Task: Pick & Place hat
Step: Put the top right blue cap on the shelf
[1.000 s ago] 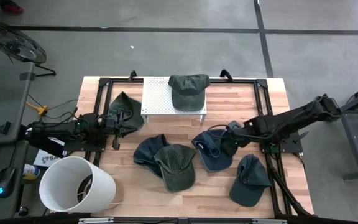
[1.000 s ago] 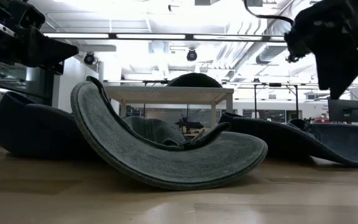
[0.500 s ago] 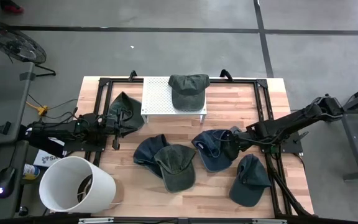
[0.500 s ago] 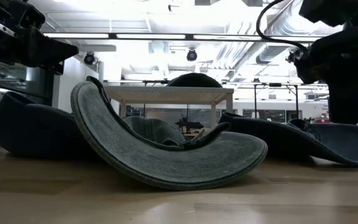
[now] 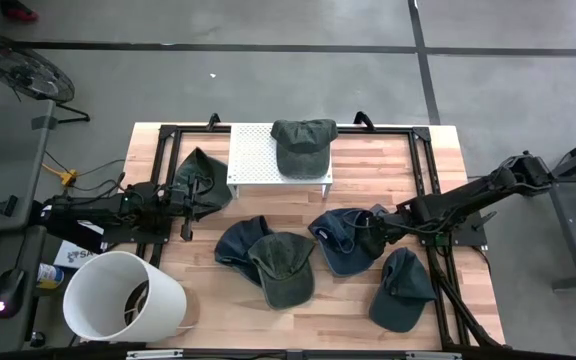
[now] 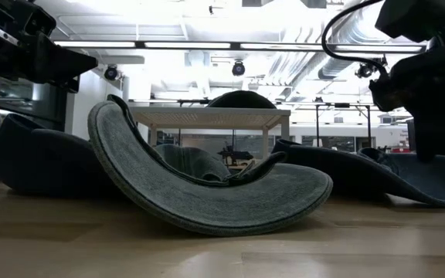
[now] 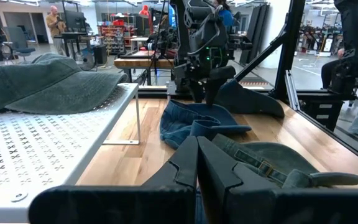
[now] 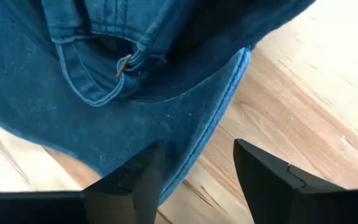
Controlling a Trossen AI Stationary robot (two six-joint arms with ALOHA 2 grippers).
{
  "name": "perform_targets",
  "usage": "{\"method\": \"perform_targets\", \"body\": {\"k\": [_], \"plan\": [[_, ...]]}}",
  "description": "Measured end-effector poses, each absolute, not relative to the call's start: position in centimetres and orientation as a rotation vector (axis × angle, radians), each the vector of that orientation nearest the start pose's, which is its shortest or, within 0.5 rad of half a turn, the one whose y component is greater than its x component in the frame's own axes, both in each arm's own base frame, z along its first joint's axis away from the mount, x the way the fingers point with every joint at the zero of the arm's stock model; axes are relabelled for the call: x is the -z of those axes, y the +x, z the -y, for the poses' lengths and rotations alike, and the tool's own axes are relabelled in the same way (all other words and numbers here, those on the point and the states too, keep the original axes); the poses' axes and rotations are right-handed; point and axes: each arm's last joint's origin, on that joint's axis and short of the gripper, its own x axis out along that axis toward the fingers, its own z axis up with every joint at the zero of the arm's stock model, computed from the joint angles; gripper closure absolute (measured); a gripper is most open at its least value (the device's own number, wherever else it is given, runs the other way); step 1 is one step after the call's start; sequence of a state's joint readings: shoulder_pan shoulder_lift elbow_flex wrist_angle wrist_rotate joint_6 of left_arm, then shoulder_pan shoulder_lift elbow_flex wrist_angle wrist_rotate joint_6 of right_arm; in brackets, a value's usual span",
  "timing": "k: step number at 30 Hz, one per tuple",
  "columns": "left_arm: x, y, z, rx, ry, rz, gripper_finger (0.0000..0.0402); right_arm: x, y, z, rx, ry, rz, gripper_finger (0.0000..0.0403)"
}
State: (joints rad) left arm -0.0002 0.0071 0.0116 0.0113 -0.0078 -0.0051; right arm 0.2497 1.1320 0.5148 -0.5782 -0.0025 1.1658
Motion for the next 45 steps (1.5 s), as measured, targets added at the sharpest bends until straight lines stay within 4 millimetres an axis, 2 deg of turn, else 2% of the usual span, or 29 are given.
{"method": "perform_targets", "body": {"k": [6,14,25,30,36,41,45], "plan": [[-16.8,9.7,0.0,-0.007,-0.005,0.016,0.0396,-16.0,17.2,-4.4,0.474,0.856,-1.16,0.0282],[-16.8,9.7,0.0,-0.007,-0.006,0.016,0.0396,-16.0,17.3,-4.4,0.465,0.852,-1.154,0.0385],[-16.8,9.7,0.0,-0.007,-0.005,0.016,0.0396,-17.6,16.2,-4.1,0.44,0.865,-1.113,0.0398],[-16.8,9.7,0.0,-0.007,-0.006,0.016,0.0396,-20.4,14.6,-3.7,0.489,0.821,-1.162,0.0399],[-16.9,9.7,-0.1,-0.05,-0.006,0.023,0.0396,-25.9,12.9,-3.0,0.561,0.733,-1.165,0.0399],[-16.9,9.7,-0.2,-0.061,-0.006,0.024,0.0396,-30.7,12.1,-2.5,0.608,0.651,-1.075,0.04],[-16.9,9.7,-0.2,-0.068,-0.006,0.025,0.0396,-33.9,11.9,-2.1,0.565,0.556,-0.971,0.04]]}}
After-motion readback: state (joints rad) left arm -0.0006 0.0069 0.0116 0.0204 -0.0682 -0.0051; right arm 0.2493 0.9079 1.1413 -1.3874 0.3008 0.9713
